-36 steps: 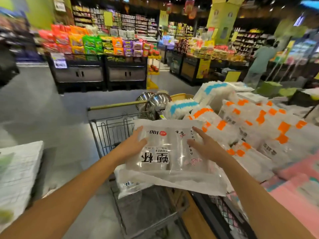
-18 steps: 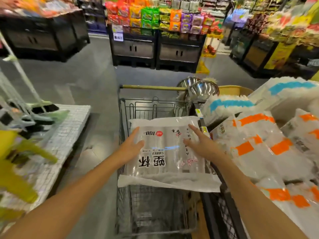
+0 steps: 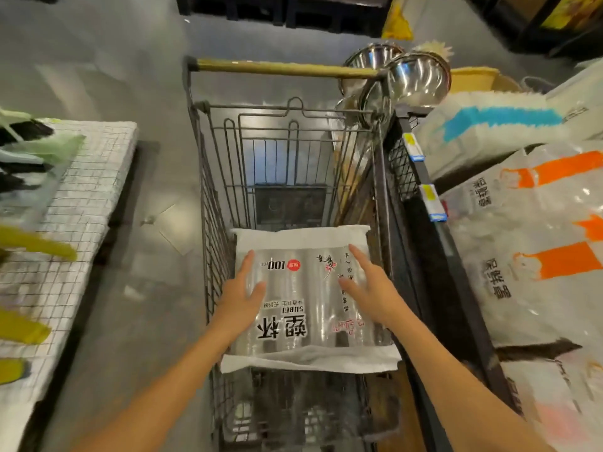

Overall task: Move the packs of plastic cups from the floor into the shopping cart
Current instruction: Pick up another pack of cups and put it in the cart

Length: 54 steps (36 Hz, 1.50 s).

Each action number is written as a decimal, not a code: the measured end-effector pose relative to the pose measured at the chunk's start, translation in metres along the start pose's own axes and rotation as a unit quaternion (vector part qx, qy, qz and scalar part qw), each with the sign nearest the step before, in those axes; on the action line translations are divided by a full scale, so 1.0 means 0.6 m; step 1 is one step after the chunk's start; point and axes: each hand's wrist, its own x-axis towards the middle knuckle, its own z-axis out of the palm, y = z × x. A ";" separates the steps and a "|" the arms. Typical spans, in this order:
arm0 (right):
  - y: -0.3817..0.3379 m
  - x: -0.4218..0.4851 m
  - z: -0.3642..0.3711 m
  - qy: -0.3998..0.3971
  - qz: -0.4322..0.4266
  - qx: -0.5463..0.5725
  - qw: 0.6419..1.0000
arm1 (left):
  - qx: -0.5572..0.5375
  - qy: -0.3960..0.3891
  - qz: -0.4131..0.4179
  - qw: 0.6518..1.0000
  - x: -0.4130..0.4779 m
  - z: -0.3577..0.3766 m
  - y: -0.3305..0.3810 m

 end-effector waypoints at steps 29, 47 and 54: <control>0.363 0.077 0.371 -0.050 0.057 0.053 0.996 | 0.102 0.045 -0.202 0.973 0.025 0.255 -0.357; 0.133 0.072 0.175 -0.110 0.027 -0.174 0.978 | 0.332 -0.059 -0.104 0.936 0.072 0.105 -0.142; -0.067 0.083 0.002 -0.014 -0.113 -0.336 0.935 | 0.442 -0.026 0.033 0.896 0.075 -0.012 0.103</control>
